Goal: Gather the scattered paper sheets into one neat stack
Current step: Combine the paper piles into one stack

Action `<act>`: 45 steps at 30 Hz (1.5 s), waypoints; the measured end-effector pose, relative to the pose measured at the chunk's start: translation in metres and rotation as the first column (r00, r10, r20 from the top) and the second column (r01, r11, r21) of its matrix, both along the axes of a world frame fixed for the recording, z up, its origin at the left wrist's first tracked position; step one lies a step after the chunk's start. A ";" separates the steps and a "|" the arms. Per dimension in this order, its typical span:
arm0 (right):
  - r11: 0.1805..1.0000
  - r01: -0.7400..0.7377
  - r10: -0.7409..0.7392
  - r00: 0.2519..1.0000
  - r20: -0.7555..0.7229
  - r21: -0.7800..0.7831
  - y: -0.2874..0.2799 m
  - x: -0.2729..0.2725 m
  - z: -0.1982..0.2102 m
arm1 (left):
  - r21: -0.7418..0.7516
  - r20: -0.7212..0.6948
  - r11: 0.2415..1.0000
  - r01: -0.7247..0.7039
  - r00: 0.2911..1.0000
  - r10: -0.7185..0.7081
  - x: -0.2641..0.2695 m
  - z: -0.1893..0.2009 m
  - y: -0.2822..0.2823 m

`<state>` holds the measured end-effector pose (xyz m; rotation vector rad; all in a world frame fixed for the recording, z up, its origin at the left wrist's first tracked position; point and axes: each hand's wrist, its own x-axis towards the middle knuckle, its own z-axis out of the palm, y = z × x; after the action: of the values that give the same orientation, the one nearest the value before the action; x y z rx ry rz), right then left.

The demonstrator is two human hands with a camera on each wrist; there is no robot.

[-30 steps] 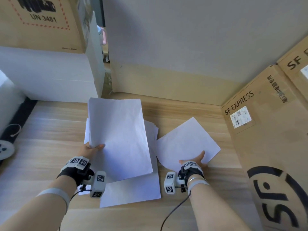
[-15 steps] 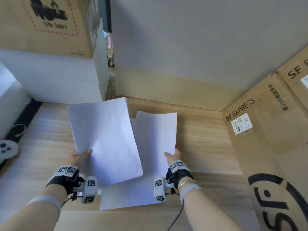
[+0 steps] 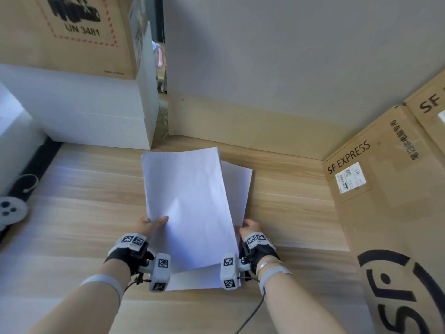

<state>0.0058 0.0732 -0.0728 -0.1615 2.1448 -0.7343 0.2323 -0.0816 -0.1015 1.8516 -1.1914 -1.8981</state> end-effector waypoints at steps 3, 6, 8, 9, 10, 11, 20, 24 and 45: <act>0.995 -0.051 0.048 0.998 0.047 0.082 0.015 -0.004 0.000 | 0.035 -0.023 0.997 0.064 0.998 -0.064 -0.016 -0.002 0.008; 0.999 0.011 -0.010 1.000 -0.021 0.030 0.021 -0.012 -0.003 | 0.047 -0.008 0.995 0.087 0.996 -0.087 -0.021 0.004 0.010; 0.997 0.083 -0.082 0.986 -0.143 -0.005 0.028 -0.023 0.002 | 0.041 -0.004 0.997 0.063 0.998 -0.063 -0.017 0.004 0.005; 0.994 0.107 -0.110 0.972 -0.206 -0.027 0.033 -0.031 0.004 | 0.032 0.008 0.998 0.051 0.999 -0.051 -0.014 0.004 0.002; 0.992 0.118 -0.126 0.958 -0.259 -0.047 0.039 -0.040 0.006 | 0.021 0.014 0.999 0.036 0.999 -0.037 -0.010 0.006 -0.002; 0.990 0.124 -0.137 0.944 -0.301 -0.062 0.045 -0.049 0.006 | 0.006 0.022 1.000 0.022 1.000 -0.022 -0.006 0.005 -0.006; 0.846 0.399 -0.517 0.774 -0.365 -0.353 0.059 -0.095 0.018 | -0.013 0.088 1.000 0.016 0.996 -0.015 0.011 0.010 -0.014; 0.778 0.449 -0.610 0.708 -0.355 -0.440 0.049 -0.100 0.027 | 0.006 0.136 0.998 0.063 0.989 -0.063 0.008 0.008 -0.013; 0.983 -0.180 0.172 0.966 -0.193 -0.024 -0.026 0.012 -0.005 | -0.055 0.040 0.991 0.124 0.992 -0.122 0.005 0.015 -0.004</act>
<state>0.0177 0.0470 -0.0782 -0.4556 2.2602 -0.6825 0.2371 -0.0857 -0.0867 1.8293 -1.3866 -1.8782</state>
